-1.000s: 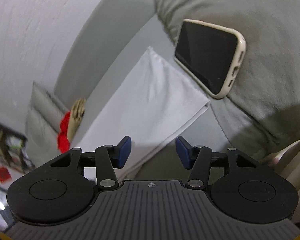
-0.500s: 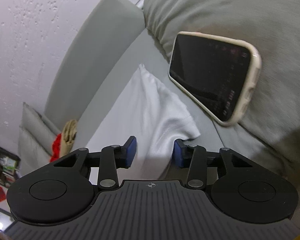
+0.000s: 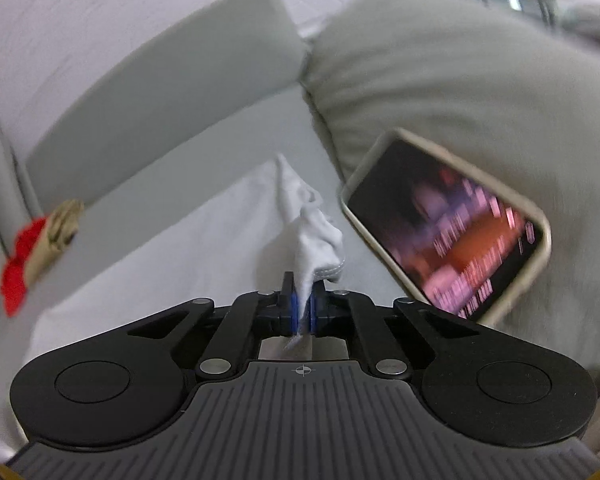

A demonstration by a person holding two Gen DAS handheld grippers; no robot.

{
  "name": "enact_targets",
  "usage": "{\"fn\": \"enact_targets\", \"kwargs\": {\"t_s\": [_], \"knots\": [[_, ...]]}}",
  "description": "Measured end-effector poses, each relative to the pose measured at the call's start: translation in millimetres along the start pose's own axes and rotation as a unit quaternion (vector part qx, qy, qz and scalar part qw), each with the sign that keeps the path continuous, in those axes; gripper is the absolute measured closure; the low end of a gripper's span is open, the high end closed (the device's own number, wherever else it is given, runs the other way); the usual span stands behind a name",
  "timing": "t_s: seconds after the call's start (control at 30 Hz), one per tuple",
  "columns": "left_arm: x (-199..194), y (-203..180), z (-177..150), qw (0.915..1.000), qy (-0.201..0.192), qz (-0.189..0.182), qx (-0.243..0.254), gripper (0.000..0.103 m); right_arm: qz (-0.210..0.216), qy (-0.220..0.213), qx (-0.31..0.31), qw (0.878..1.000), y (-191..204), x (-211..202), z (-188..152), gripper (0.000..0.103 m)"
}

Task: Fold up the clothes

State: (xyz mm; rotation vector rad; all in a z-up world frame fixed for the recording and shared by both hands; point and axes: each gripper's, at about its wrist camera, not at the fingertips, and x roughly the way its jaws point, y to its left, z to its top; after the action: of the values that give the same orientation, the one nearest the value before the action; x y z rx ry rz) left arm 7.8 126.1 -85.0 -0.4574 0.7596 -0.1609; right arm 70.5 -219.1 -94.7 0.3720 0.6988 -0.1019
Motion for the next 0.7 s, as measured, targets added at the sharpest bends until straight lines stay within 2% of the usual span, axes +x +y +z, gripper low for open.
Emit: {"fn": "enact_targets", "kwargs": {"t_s": [0.1,0.2,0.27,0.3,0.37,0.4,0.5,0.53,0.57,0.6,0.7], "knots": [[-25.1,38.2,25.6,0.9976,-0.029,0.051,-0.036,0.051,-0.005,-0.025,-0.094,0.995,51.4,-12.1,2.8,0.098],[-38.0,70.2,40.7,0.9929,-0.043,0.096,-0.056,0.051,0.015,-0.049,-0.179,0.983,112.7,-25.6,-3.2,0.098],[-40.1,90.1,36.8,0.9906,-0.057,0.093,-0.083,0.051,0.046,-0.057,-0.224,0.972,156.1,-33.5,-15.5,0.098],[-38.8,102.1,30.3,0.9891,-0.063,0.079,-0.107,0.051,0.062,-0.053,-0.236,0.968,172.9,-34.0,-21.6,0.098],[-35.0,120.1,21.9,0.982,-0.051,0.07,-0.168,0.054,0.096,-0.032,-0.252,0.962,203.8,-30.9,-37.5,0.098],[-37.0,125.1,20.1,0.9784,-0.058,0.065,-0.187,0.054,0.11,-0.016,-0.261,0.959,217.7,-27.9,-49.4,0.098],[-45.2,128.7,19.5,0.9761,-0.084,0.08,-0.184,0.053,0.124,0.043,-0.304,0.944,247.2,-7.4,-84.9,0.098],[-46.8,129.5,19.6,0.9758,-0.087,0.085,-0.181,0.053,0.121,0.074,-0.314,0.939,253.1,4.3,-96.7,0.098],[-45.6,131.2,19.1,0.9768,-0.08,0.079,-0.182,0.053,0.112,0.088,-0.318,0.937,254.9,12.5,-105.3,0.098],[-44.5,132.8,18.8,0.9775,-0.073,0.073,-0.184,0.053,0.107,0.074,-0.32,0.938,254.9,13.6,-110.1,0.098],[-44.6,136.1,19.3,0.9777,-0.07,0.075,-0.183,0.053,0.107,0.07,-0.313,0.941,256.0,7.5,-107.7,0.098]]}}
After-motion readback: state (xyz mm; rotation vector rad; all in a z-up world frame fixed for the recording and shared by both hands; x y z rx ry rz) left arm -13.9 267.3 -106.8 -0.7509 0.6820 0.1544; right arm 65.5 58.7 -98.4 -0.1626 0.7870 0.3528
